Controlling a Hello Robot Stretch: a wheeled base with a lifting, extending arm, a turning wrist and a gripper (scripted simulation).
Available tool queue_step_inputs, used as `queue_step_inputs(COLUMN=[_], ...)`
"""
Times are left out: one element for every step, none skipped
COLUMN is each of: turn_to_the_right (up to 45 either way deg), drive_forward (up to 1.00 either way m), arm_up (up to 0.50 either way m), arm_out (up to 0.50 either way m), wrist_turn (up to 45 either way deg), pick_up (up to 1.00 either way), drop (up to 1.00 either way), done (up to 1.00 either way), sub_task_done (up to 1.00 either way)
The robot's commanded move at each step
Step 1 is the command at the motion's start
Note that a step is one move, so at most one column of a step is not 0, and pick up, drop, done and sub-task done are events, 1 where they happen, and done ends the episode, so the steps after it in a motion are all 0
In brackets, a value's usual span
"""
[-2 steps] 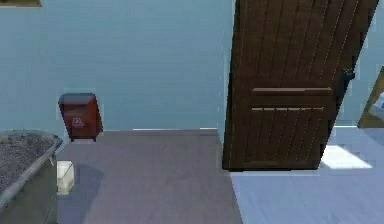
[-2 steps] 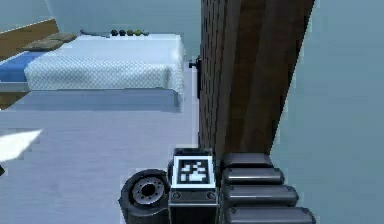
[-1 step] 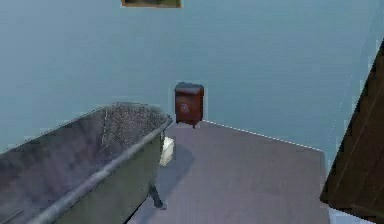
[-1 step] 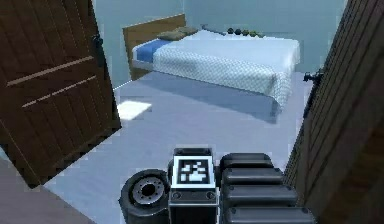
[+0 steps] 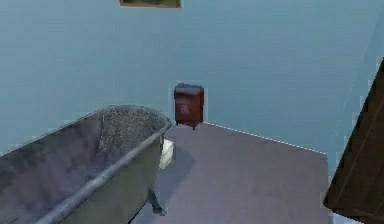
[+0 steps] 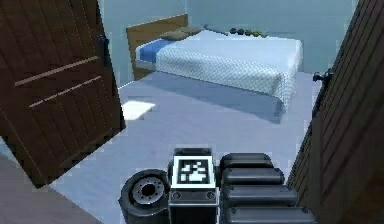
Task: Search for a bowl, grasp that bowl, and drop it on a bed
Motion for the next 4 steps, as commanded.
queue_step_inputs(turn_to_the_right=[24.0, 0.0, 45.0, 45.0], drive_forward=[0.00, 0.15, 0.00, 0.00], arm_up=[0.00, 0.00, 0.00, 0.00], arm_out=[0.00, 0.00, 0.00, 0.00], wrist_turn=[0.0, 0.0, 0.0, 0.0], pick_up=[0.00, 0.00, 0.00, 0.00], drop=[0.00, 0.00, 0.00, 0.00], done=[0.00, 0.00, 0.00, 0.00], sub_task_done=[0.00, 0.00, 0.00, 0.00])
